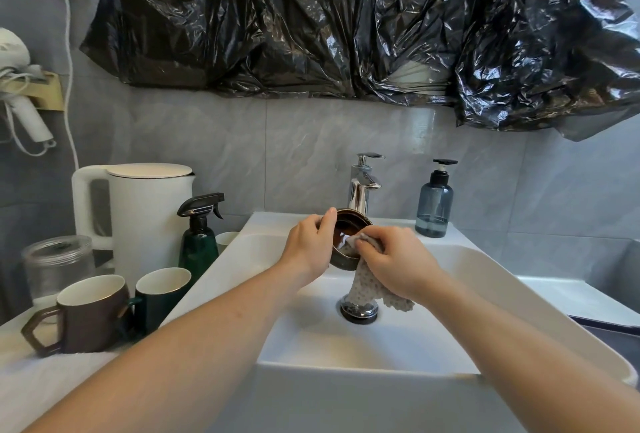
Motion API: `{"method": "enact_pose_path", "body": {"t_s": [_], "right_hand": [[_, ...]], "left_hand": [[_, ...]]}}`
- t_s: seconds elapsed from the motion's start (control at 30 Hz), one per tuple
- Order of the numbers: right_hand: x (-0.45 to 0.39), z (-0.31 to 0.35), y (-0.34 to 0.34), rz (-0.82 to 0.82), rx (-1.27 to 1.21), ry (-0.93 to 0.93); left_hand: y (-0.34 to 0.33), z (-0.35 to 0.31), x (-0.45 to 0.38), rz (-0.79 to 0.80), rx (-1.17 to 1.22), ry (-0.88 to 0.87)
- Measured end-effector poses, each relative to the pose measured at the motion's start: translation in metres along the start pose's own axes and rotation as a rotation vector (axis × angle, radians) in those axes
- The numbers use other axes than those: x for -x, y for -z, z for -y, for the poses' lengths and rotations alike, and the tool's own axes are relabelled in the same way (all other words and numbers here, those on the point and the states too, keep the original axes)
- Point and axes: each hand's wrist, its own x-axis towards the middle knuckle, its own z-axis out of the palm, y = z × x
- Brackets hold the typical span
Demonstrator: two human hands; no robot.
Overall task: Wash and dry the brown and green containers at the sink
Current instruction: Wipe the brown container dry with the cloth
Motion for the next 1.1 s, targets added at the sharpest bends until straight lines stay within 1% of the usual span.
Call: {"method": "enact_pose_path", "body": {"t_s": [0.07, 0.13, 0.2, 0.33, 0.5, 0.63, 0.77, 0.9, 1.1], "right_hand": [[0.0000, -0.0002, 0.0005, -0.093, 0.063, 0.007], [-0.0003, 0.0002, 0.0018, -0.174, 0.076, 0.026], [-0.0007, 0.0024, 0.0028, -0.199, 0.083, 0.046], [-0.0008, 0.0043, -0.0021, -0.154, 0.080, 0.092], [-0.0014, 0.0054, -0.0070, 0.015, 0.131, 0.058], [0.0005, 0.0019, -0.0050, 0.110, 0.040, 0.058], [-0.0001, 0.0030, -0.0054, 0.097, 0.013, 0.051], [0.0002, 0.0067, -0.0012, 0.114, -0.013, 0.000], [0.0021, 0.0018, -0.0003, 0.152, -0.204, -0.130]], "left_hand": [[-0.0007, 0.0007, 0.0003, 0.005, -0.003, -0.009], [-0.0010, 0.0019, 0.0002, 0.013, -0.009, -0.014], [-0.0014, 0.0018, 0.0001, 0.014, -0.008, -0.012], [-0.0025, 0.0018, -0.0005, 0.021, -0.012, -0.028], [-0.0049, 0.0009, 0.0016, 0.025, -0.036, -0.047], [-0.0002, -0.0001, 0.0019, -0.002, -0.057, -0.009], [0.0034, -0.0030, 0.0039, -0.010, -0.092, 0.006], [0.0002, -0.0057, 0.0091, 0.008, -0.122, 0.001], [-0.0012, -0.0045, 0.0079, 0.053, -0.144, 0.025]]}}
